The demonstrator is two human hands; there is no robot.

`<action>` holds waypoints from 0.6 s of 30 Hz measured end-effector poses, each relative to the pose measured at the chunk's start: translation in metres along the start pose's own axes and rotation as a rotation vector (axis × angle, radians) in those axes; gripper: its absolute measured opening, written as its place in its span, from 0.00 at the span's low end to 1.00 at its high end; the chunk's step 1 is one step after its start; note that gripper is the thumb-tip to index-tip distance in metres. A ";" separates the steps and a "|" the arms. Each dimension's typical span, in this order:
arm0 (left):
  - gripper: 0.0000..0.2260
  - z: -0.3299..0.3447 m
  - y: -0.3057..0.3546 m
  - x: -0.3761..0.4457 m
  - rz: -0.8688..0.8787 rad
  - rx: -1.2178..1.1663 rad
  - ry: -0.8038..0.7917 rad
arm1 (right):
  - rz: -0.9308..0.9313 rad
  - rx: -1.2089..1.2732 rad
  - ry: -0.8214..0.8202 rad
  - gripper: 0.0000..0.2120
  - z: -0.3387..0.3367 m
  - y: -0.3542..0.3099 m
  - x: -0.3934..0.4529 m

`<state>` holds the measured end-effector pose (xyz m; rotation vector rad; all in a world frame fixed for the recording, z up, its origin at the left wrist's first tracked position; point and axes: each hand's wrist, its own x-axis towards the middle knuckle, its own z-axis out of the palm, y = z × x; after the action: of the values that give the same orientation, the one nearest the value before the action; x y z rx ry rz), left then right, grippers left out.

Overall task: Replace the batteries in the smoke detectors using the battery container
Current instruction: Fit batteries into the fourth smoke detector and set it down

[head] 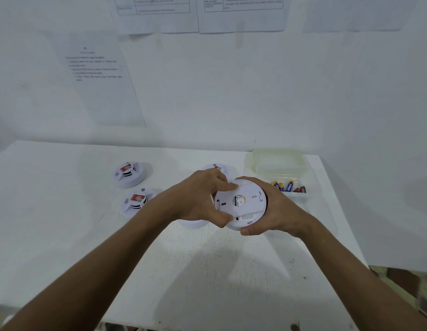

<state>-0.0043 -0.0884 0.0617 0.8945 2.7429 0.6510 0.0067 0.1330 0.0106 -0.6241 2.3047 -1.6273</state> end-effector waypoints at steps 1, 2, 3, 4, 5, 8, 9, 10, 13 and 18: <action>0.35 0.000 -0.001 0.000 0.005 -0.004 0.005 | 0.000 0.005 -0.004 0.41 0.000 -0.001 0.000; 0.35 0.000 -0.002 -0.001 0.007 -0.011 0.007 | -0.001 0.007 -0.006 0.42 0.000 -0.001 0.001; 0.35 0.000 -0.003 -0.001 0.007 -0.018 0.008 | -0.003 0.005 -0.005 0.42 0.001 -0.002 0.001; 0.35 0.000 -0.004 -0.002 0.009 -0.025 0.013 | -0.006 0.004 -0.003 0.43 0.001 -0.003 0.002; 0.34 0.000 -0.005 -0.003 0.012 -0.037 0.021 | -0.011 0.003 0.001 0.44 0.001 -0.003 0.002; 0.30 0.003 -0.007 -0.005 0.025 -0.129 0.080 | -0.013 0.007 0.014 0.44 -0.001 -0.003 0.002; 0.29 0.004 -0.007 -0.006 0.017 -0.179 0.106 | -0.012 0.008 0.022 0.43 -0.002 -0.003 0.001; 0.28 0.005 -0.007 -0.008 -0.003 -0.241 0.125 | -0.013 0.009 0.035 0.43 -0.003 -0.004 0.001; 0.29 0.009 -0.007 -0.017 -0.068 -0.477 0.089 | -0.024 0.033 0.085 0.42 -0.005 -0.005 -0.001; 0.28 0.014 -0.012 -0.025 -0.090 -0.739 0.088 | -0.051 -0.005 0.092 0.43 0.002 -0.010 0.003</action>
<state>0.0139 -0.1074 0.0447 0.5613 2.2736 1.5567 0.0070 0.1266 0.0196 -0.6265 2.3772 -1.7074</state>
